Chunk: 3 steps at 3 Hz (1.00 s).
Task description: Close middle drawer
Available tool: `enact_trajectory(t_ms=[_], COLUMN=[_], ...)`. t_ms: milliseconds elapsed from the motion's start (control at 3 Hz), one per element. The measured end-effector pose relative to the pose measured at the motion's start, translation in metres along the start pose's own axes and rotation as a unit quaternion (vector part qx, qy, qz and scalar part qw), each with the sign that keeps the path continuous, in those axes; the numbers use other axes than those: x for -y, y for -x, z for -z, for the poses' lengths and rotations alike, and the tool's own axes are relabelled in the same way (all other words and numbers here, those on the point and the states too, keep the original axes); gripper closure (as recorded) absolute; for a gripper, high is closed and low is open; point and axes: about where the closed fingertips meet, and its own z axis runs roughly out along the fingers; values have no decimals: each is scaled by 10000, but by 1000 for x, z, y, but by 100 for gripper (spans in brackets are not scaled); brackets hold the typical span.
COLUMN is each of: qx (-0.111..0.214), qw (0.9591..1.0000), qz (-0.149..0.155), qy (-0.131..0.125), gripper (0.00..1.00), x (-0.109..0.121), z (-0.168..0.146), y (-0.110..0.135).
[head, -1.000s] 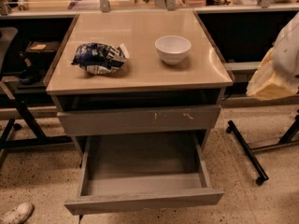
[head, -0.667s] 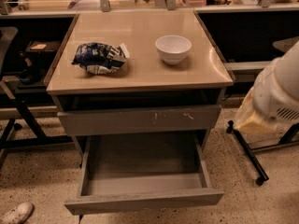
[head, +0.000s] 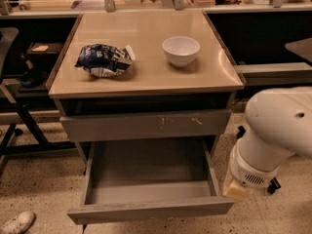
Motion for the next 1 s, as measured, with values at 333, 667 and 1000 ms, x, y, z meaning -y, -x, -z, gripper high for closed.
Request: enact_trajectory(t_ms=[333, 667, 1000], qx=[-38, -38, -176], qw=[9999, 9999, 9989], qz=[-25, -25, -143], qy=[145, 145, 402], gripper=[100, 100, 100], x=[-5, -5, -14], z=[-12, -12, -62], y=[-5, -5, -6])
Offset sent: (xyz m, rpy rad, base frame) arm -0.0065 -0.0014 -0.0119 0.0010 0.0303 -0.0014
